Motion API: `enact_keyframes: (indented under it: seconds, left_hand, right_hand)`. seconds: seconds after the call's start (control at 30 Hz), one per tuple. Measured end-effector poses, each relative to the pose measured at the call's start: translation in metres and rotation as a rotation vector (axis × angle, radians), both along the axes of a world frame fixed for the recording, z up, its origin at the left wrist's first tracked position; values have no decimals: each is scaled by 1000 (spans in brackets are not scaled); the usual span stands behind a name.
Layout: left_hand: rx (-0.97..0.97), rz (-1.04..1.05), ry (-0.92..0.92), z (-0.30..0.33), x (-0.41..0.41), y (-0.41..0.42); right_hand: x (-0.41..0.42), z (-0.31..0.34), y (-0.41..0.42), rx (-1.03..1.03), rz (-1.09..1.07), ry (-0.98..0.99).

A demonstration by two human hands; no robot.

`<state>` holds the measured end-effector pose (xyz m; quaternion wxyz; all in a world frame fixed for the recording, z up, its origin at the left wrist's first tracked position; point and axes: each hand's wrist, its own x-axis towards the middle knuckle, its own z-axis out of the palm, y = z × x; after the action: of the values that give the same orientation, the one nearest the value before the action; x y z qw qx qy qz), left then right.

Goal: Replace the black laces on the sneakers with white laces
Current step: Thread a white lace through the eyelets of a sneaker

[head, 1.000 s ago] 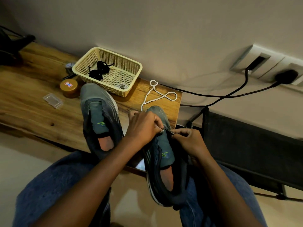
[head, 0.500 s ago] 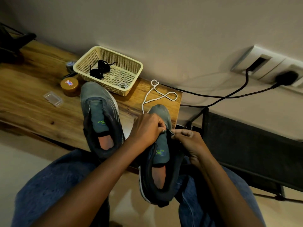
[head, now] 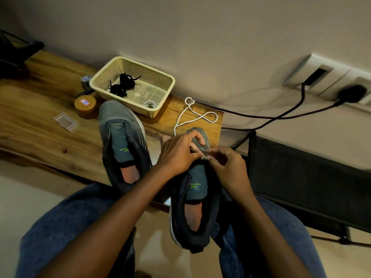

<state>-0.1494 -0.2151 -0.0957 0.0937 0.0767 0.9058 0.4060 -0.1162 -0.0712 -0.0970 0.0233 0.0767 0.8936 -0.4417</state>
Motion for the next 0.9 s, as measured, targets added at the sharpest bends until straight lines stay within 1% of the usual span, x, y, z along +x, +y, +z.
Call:
enact_keyframes:
  seconds: [0.07,0.23,0.3,0.43,0.53,0.63,0.7,0.9]
  left_hand:
    - [34,-4,-39,1,-2,-3]
    - [120,7,-127,1,-5,-6]
    - [67,10,-97,3,-5,-6]
    - [-168,27,84,7,-1,-3]
    - [-293,25,152,4,1,-1]
    - [-321,62,165,2,0,-2]
    - [-311,62,151,2,1,-3]
    - [-273,53,115,-2,2,4]
  right_hand:
    - [-1,2,1,15,25,16]
    - [-1,1,2,-12,22,-25]
    - [-1,1,1,-23,9,-30]
    - [-2,0,1,-82,-81,-72]
    - [-2,-1,1,-79,-95,-128]
    - [0,-4,4,-38,-69,-211]
    - [1,-3,4,-33,-73,-217]
    - [1,-3,4,-128,-132,-211]
